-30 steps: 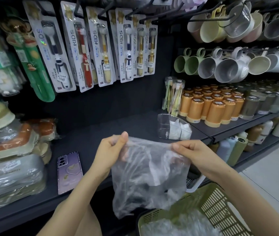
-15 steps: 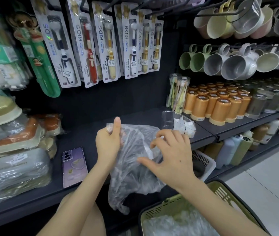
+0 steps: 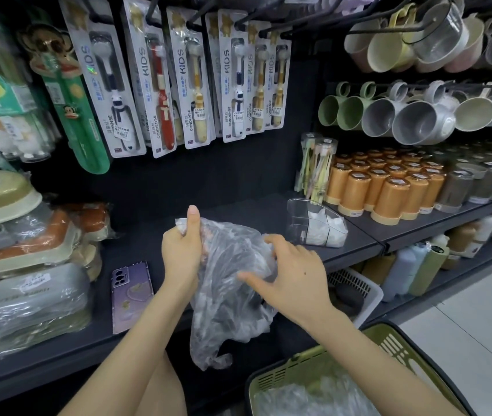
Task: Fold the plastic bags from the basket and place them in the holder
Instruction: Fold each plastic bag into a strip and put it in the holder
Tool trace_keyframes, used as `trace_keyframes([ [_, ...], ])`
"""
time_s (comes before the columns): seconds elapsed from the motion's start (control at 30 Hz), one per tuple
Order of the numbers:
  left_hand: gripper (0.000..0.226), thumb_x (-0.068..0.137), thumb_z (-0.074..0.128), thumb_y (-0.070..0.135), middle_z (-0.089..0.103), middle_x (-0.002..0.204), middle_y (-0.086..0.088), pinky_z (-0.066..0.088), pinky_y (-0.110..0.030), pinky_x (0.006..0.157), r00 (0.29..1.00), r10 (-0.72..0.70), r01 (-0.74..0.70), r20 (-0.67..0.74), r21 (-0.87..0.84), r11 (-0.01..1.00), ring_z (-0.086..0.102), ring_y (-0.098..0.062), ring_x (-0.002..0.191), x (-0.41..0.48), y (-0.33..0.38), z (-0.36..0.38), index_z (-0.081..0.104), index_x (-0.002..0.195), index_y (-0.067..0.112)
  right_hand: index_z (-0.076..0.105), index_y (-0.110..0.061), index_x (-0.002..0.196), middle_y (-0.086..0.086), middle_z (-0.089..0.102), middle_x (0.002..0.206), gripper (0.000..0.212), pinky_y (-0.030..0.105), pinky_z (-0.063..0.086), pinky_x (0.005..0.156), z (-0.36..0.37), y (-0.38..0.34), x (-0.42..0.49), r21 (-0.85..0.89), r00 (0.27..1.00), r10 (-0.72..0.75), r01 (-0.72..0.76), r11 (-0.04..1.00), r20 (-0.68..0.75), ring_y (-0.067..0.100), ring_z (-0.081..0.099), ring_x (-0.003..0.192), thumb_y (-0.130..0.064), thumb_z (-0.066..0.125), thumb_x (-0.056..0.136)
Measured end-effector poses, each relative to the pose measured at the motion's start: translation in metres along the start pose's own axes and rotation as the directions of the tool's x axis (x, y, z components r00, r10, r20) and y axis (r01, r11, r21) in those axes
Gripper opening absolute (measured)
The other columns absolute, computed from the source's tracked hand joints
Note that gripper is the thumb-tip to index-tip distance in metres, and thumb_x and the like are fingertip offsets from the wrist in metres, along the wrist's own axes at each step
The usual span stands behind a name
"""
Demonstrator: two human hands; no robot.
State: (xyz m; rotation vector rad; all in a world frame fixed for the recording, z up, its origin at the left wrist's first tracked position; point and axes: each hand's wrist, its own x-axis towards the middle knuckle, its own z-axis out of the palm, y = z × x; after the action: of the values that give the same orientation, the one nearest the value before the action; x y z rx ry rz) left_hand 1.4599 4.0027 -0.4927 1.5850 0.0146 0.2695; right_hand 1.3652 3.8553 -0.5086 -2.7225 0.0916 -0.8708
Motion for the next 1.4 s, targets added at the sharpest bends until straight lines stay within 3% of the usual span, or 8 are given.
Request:
trace_keyframes([
  [0.17, 0.055, 0.096, 0.047, 0.050, 0.039, 0.055, -0.004, 0.035, -0.029, 0.054, 0.999, -0.036, 0.037, 0.022, -0.025, 0.999, 0.039, -0.016, 0.054, -0.005, 0.008, 0.006, 0.036, 0.057, 0.012, 0.062, -0.017, 0.101, -0.004, 0.061, 0.073, 0.020, 0.019, 0.038, 0.061, 0.000, 0.004, 0.007, 0.414, 0.969, 0.143, -0.217, 0.884, 0.202, 0.011, 0.052, 0.062, -0.035, 0.061, 0.092],
  [0.43, 0.062, 0.097, 0.043, 0.052, 0.032, 0.047, -0.001, 0.029, -0.031, 0.052, 0.997, 0.062, -0.051, -0.046, 0.221, 0.974, 0.032, -0.017, 0.047, 0.020, -0.003, -0.026, 0.027, 0.051, 0.014, 0.077, -0.020, 0.070, -0.003, 0.053, 0.048, 0.026, 0.015, 0.039, 0.051, -0.039, 0.038, 0.013, 0.677, 0.929, 0.170, -0.358, 0.643, 0.330, 0.005, 0.045, 0.046, -0.015, 0.064, 0.091],
  [0.57, 0.068, 0.093, 0.027, 0.069, 0.065, 0.085, -0.009, 0.038, -0.039, 0.073, 0.966, 0.260, -0.154, -0.021, 0.759, 0.632, 0.059, -0.032, 0.083, 0.027, -0.002, -0.042, 0.064, 0.086, 0.012, 0.068, 0.001, 0.068, -0.002, 0.053, 0.051, 0.033, 0.015, 0.036, 0.050, -0.055, 0.043, 0.028, 0.592, 0.910, 0.043, -0.303, 0.747, 0.411, 0.007, 0.042, 0.048, -0.021, 0.063, 0.092],
  [0.67, 0.069, 0.087, 0.030, 0.067, 0.062, 0.114, -0.010, 0.038, -0.044, 0.090, 0.788, 0.569, -0.511, 0.237, 0.767, 0.388, 0.057, -0.033, 0.107, 0.021, 0.016, -0.031, 0.065, 0.114, 0.014, 0.071, -0.021, 0.062, 0.001, 0.052, 0.052, 0.033, 0.018, 0.036, 0.052, -0.064, 0.027, 0.052, 0.541, 0.881, -0.092, -0.200, 0.817, 0.464, 0.009, 0.041, 0.048, -0.028, 0.061, 0.092],
  [0.73, 0.060, 0.087, 0.037, 0.064, 0.066, 0.109, 0.003, 0.042, -0.032, 0.089, 0.683, 0.477, -0.727, 0.553, 0.451, 0.518, 0.060, -0.016, 0.103, 0.012, 0.029, -0.013, 0.067, 0.112, 0.017, 0.076, -0.029, 0.074, -0.003, 0.052, 0.052, 0.023, 0.014, 0.032, 0.048, -0.063, 0.018, 0.069, 0.566, 0.866, -0.142, -0.181, 0.805, 0.479, 0.005, 0.039, 0.045, -0.026, 0.062, 0.092],
  [0.83, 0.031, 0.092, 0.057, 0.047, 0.063, 0.080, 0.014, 0.043, -0.022, 0.069, 0.648, 0.237, -0.536, 0.723, 0.212, 0.817, 0.056, 0.000, 0.073, 0.004, 0.026, 0.009, 0.067, 0.094, 0.018, 0.075, -0.021, 0.092, -0.006, 0.054, 0.051, 0.013, 0.010, 0.032, 0.045, -0.057, 0.011, 0.087, 0.650, 0.894, -0.090, -0.246, 0.719, 0.439, 0.001, 0.042, 0.044, -0.022, 0.062, 0.093],
  [1.0, 0.032, 0.093, 0.061, 0.020, 0.042, 0.058, 0.012, 0.033, -0.019, 0.056, 0.882, 0.182, -0.217, 0.434, 0.033, 0.976, 0.039, -0.004, 0.056, 0.020, 0.006, 0.016, 0.049, 0.066, 0.010, 0.058, -0.032, 0.114, 0.005, 0.069, 0.089, 0.036, 0.014, 0.046, 0.070, -0.041, 0.030, 0.069, 0.693, 0.939, 0.098, -0.312, 0.650, 0.330, -0.001, 0.062, 0.073, -0.048, 0.057, 0.083],
  [1.4, 0.021, 0.088, 0.067, 0.035, 0.062, 0.086, -0.007, 0.048, -0.044, 0.089, 0.906, -0.189, 0.302, 0.379, -0.266, 0.915, 0.058, -0.025, 0.086, 0.044, -0.021, 0.010, 0.064, 0.076, 0.018, 0.071, -0.027, 0.089, -0.012, 0.071, 0.089, 0.018, 0.009, 0.045, 0.075, -0.010, 0.052, 0.028, 0.759, 0.960, 0.134, -0.277, 0.589, 0.246, 0.000, 0.064, 0.084, -0.012, 0.076, 0.079],
])
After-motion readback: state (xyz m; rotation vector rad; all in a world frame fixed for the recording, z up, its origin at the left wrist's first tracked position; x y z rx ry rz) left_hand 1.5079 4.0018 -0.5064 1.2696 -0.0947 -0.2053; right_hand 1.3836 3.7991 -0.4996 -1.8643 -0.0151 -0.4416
